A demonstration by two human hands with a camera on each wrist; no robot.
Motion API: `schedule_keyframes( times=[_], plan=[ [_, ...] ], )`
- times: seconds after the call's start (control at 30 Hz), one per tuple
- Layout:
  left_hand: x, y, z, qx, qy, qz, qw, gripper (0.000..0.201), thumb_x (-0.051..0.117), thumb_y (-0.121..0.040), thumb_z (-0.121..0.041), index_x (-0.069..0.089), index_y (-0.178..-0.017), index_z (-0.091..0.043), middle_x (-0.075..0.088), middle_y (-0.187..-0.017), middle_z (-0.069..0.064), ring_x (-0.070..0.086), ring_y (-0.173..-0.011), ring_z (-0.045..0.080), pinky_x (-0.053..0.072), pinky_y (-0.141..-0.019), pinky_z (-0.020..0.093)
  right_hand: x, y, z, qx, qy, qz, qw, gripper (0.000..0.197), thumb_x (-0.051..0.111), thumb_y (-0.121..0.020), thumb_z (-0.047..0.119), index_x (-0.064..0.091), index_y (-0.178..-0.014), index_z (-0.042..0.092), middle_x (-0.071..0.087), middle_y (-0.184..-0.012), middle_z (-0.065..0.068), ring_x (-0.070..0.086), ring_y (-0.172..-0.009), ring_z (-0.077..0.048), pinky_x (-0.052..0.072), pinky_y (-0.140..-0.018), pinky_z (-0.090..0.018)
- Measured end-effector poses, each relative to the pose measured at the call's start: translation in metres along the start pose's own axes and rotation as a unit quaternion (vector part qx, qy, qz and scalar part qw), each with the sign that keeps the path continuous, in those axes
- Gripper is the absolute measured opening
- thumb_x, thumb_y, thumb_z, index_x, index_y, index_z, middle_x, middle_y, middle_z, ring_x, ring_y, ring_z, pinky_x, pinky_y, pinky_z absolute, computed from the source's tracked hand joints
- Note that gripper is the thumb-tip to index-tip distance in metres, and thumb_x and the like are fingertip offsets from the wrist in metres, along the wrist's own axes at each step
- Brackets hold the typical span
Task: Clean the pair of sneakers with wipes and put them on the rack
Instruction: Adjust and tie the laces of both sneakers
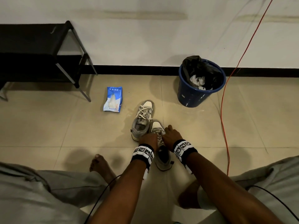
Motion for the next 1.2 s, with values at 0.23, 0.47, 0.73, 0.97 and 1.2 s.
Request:
schedule_keyframes(
  times=[0.23,0.47,0.73,0.97,1.2],
  plan=[
    [0.048,-0.001,0.034,-0.179,0.519,0.135,0.825,0.019,0.065,-0.089,-0.016,0.07,-0.077,-0.002,0.07,-0.075,0.012,0.062,-0.056,0.023,0.047,-0.052,0.026,-0.007,0.009,-0.012,0.029,-0.127,0.076,0.989,0.034,0.059,-0.09,0.016,0.053,-0.121,0.002,0.057,-0.125,-0.019,0.055,-0.115,-0.035,0.046,-0.091,-0.039],
    [0.077,0.009,0.005,-0.242,0.803,0.093,0.536,0.02,0.056,-0.093,-0.008,0.061,-0.074,-0.006,0.057,-0.057,0.005,0.05,-0.046,0.015,0.037,-0.04,0.018,-0.049,0.001,-0.004,-0.031,-0.111,0.046,0.992,0.02,0.058,-0.088,0.014,0.062,-0.1,-0.002,0.064,-0.105,-0.023,0.062,-0.099,-0.038,0.041,-0.068,-0.032],
    [0.038,-0.011,0.01,-0.088,0.55,0.057,0.828,0.01,0.062,-0.088,-0.022,0.067,-0.081,-0.018,0.066,-0.073,0.005,0.06,-0.068,0.021,0.045,-0.058,0.026,-0.066,-0.028,0.002,-0.158,-0.161,-0.01,0.974,0.015,0.069,-0.072,0.002,0.079,-0.081,0.01,0.074,-0.081,-0.01,0.067,-0.075,-0.03,0.052,-0.069,-0.029],
    [0.041,-0.011,0.045,-0.097,0.447,-0.056,0.887,0.023,0.088,-0.07,-0.035,0.079,-0.073,-0.014,0.067,-0.056,-0.005,0.06,-0.055,0.009,0.053,-0.058,0.029,0.006,-0.046,-0.024,-0.017,-0.448,-0.048,0.892,0.016,0.078,-0.071,0.003,0.08,-0.08,0.015,0.074,-0.074,0.0,0.068,-0.07,-0.01,0.056,-0.072,-0.028],
    [0.029,-0.008,0.041,-0.133,0.295,-0.127,0.938,0.018,0.08,-0.075,-0.03,0.079,-0.075,-0.012,0.073,-0.072,0.007,0.069,-0.07,0.024,0.048,-0.058,0.027,0.047,-0.046,-0.03,0.044,-0.522,-0.014,0.852,0.015,0.078,-0.072,0.007,0.079,-0.08,0.02,0.074,-0.073,0.002,0.066,-0.07,-0.008,0.055,-0.071,-0.03]
  ],
)
Point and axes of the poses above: each hand's wrist, its own y-axis away from the middle knuckle, its own x-axis out of the palm, z = x × y, the point moved 8 cm from there along -y, towards the middle knuckle
